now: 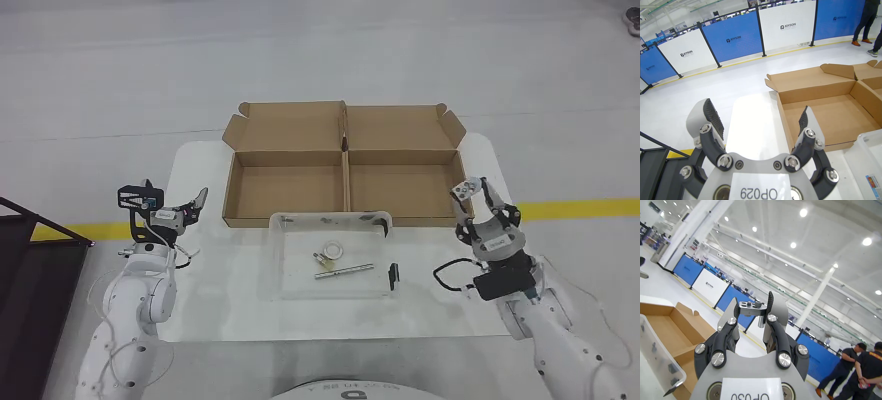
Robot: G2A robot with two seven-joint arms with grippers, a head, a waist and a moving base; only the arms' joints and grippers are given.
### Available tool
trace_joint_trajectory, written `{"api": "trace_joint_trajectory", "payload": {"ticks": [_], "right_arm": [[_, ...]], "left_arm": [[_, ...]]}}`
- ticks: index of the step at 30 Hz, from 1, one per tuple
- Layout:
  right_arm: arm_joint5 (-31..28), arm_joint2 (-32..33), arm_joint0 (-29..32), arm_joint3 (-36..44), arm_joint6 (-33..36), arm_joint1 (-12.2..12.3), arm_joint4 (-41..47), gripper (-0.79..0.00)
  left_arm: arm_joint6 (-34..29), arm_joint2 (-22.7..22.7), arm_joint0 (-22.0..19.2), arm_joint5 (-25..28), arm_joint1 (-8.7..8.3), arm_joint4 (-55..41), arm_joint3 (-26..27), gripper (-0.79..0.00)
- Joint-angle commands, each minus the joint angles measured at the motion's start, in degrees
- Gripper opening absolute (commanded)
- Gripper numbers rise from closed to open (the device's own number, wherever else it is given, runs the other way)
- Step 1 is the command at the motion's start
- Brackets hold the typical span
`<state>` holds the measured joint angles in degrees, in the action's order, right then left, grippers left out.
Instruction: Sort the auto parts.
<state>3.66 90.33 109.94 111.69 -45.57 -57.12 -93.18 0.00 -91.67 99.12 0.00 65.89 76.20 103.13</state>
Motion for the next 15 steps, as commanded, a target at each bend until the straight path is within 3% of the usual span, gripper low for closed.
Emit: {"api": "trace_joint_trajectory", "payload": {"ticks": [1, 8, 10, 15], "right_arm": [[-0.9, 0.8, -0.7, -2.7, 0.8, -0.1, 3.2, -0.785], [-11.3, 0.9, -5.9, -15.0, 5.3, -0.6, 16.0, -0.785], [-17.0, -0.3, -8.5, -18.7, 11.9, -0.5, 17.0, -0.785], [-23.4, -1.8, -13.7, -21.9, 23.4, -0.4, 17.7, -0.785]], "left_arm": [[0.0, 0.0, 0.0, 0.0, 0.00, 0.0, 0.0, 0.000], [0.0, 0.0, 0.0, 0.0, 0.00, 0.0, 0.0, 0.000], [0.0, 0.0, 0.0, 0.0, 0.00, 0.0, 0.0, 0.000], [0.0, 0.0, 0.0, 0.0, 0.00, 0.0, 0.0, 0.000]]}}
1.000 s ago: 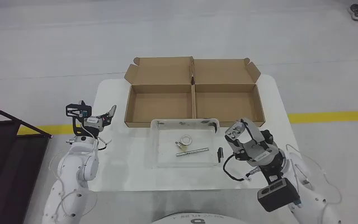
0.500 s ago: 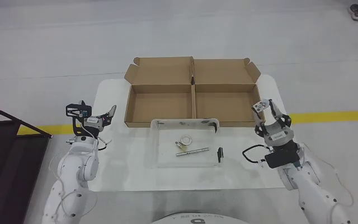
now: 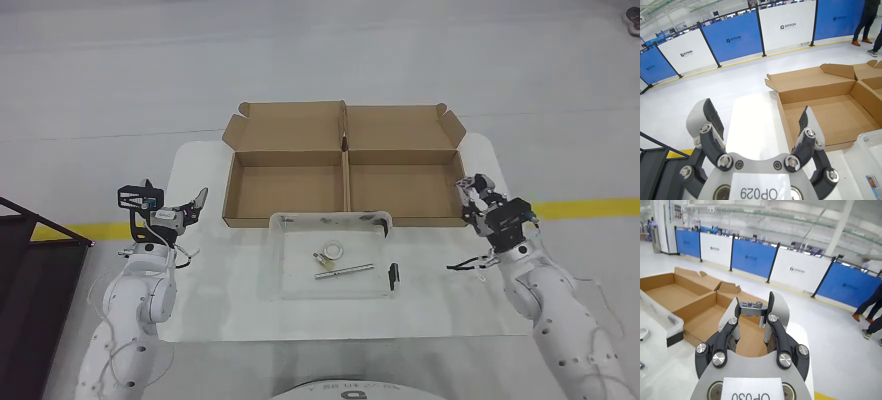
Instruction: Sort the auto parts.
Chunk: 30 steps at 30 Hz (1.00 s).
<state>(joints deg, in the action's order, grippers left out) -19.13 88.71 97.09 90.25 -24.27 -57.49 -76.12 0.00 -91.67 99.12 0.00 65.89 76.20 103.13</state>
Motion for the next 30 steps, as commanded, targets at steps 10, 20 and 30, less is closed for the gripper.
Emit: {"api": "trace_joint_trajectory", "payload": {"ticks": [10, 20, 30], "right_arm": [[-2.4, -1.4, -4.4, -1.4, 11.4, -0.4, 3.1, -0.785], [1.2, -3.5, -6.8, -2.0, 16.5, -1.2, 4.1, -0.203], [2.3, -4.3, -6.7, 0.3, 11.6, -1.7, 2.8, -0.228]], "left_arm": [[0.0, 0.0, 0.0, 0.0, 0.00, 0.0, 0.0, 0.000], [0.0, 0.0, 0.0, 0.0, 0.00, 0.0, 0.0, 0.000], [0.0, 0.0, 0.0, 0.0, 0.00, 0.0, 0.0, 0.000]]}}
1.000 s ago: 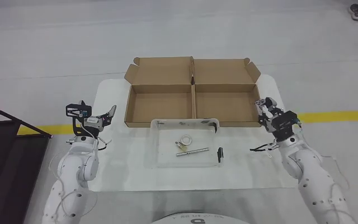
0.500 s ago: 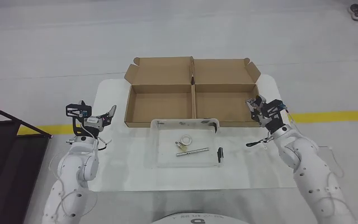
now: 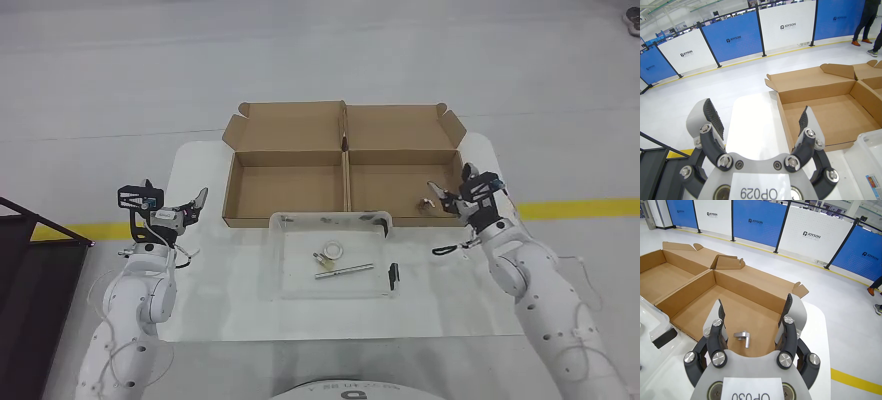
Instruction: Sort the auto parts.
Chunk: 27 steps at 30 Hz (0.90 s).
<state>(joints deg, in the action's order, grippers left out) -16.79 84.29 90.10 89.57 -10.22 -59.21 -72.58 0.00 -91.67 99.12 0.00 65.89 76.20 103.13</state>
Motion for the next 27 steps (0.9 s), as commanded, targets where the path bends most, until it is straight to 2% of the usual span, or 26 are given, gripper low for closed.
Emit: {"api": "trace_joint_trajectory", "payload": {"ticks": [1, 3, 7, 10, 13, 14, 16, 27], "right_arm": [[0.0, 0.3, 1.0, 1.9, -5.8, 0.0, -2.0, -0.268], [-1.6, 0.5, 2.8, 4.5, -14.2, 0.1, -4.4, -0.406], [-6.5, 1.0, 5.5, 7.5, -28.3, 0.3, -7.6, -0.431], [-8.7, 0.6, 6.5, 9.0, -32.8, 0.5, -10.4, -0.425], [-9.8, -0.7, 6.8, 9.9, -33.8, 0.4, -11.7, -0.409], [-9.7, -1.2, 6.8, 10.2, -33.6, 0.3, -12.2, -0.397], [-8.1, -2.3, 6.7, 10.6, -31.5, 0.2, -14.0, 0.000], [-8.2, -2.4, 6.7, 10.9, -31.3, 0.2, -14.0, 0.000]], "left_arm": [[0.0, 0.0, 0.0, 0.0, 0.00, 0.0, 0.0, 0.000], [0.0, 0.0, 0.0, 0.0, 0.00, 0.0, 0.0, 0.000], [0.0, 0.0, 0.0, 0.0, 0.00, 0.0, 0.0, 0.000], [0.0, 0.0, 0.0, 0.0, 0.00, 0.0, 0.0, 0.000], [0.0, 0.0, 0.0, 0.0, 0.00, 0.0, 0.0, 0.000], [0.0, 0.0, 0.0, 0.0, 0.00, 0.0, 0.0, 0.000], [0.0, 0.0, 0.0, 0.0, 0.00, 0.0, 0.0, 0.000], [0.0, 0.0, 0.0, 0.0, 0.00, 0.0, 0.0, 0.000]]}}
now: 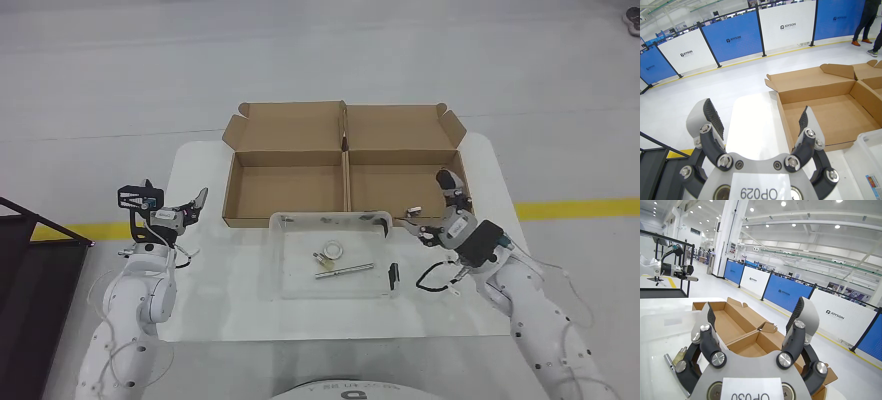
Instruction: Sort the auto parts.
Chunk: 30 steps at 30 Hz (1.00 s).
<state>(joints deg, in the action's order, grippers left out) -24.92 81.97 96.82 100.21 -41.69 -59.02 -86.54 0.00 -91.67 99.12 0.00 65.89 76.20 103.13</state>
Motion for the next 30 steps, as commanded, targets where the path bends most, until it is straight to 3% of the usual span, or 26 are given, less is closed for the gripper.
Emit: {"api": "trace_joint_trajectory", "payload": {"ticks": [1, 4, 9, 11, 16, 22, 30], "right_arm": [[-0.9, -0.6, 0.0, 1.0, 1.0, 0.0, 0.2, 0.000], [-7.6, -2.3, 0.1, 1.7, 3.6, 0.0, 3.0, 0.000], [-21.2, -1.2, -0.4, 2.5, 15.3, 0.8, 10.3, 0.000], [-23.5, 0.0, -0.2, 3.5, 19.7, 1.1, 12.5, -0.031], [-31.4, 2.0, 0.3, 5.1, 28.3, 1.8, 20.6, 0.000], [-33.1, 4.7, -0.9, 3.2, 38.9, 2.7, 28.3, 0.000], [-28.3, -3.2, -10.3, 0.6, 56.1, 2.5, 33.7, -0.145]], "left_arm": [[0.0, 0.0, 0.0, 0.0, 0.00, 0.0, 0.0, 0.000], [0.0, 0.0, 0.0, 0.0, 0.00, 0.0, 0.0, 0.000], [0.0, 0.0, 0.0, 0.0, 0.00, 0.0, 0.0, 0.000], [0.0, 0.0, 0.0, 0.0, 0.00, 0.0, 0.0, 0.000], [0.0, 0.0, 0.0, 0.0, 0.00, 0.0, 0.0, 0.000], [0.0, 0.0, 0.0, 0.0, 0.00, 0.0, 0.0, 0.000], [0.0, 0.0, 0.0, 0.0, 0.00, 0.0, 0.0, 0.000]]}}
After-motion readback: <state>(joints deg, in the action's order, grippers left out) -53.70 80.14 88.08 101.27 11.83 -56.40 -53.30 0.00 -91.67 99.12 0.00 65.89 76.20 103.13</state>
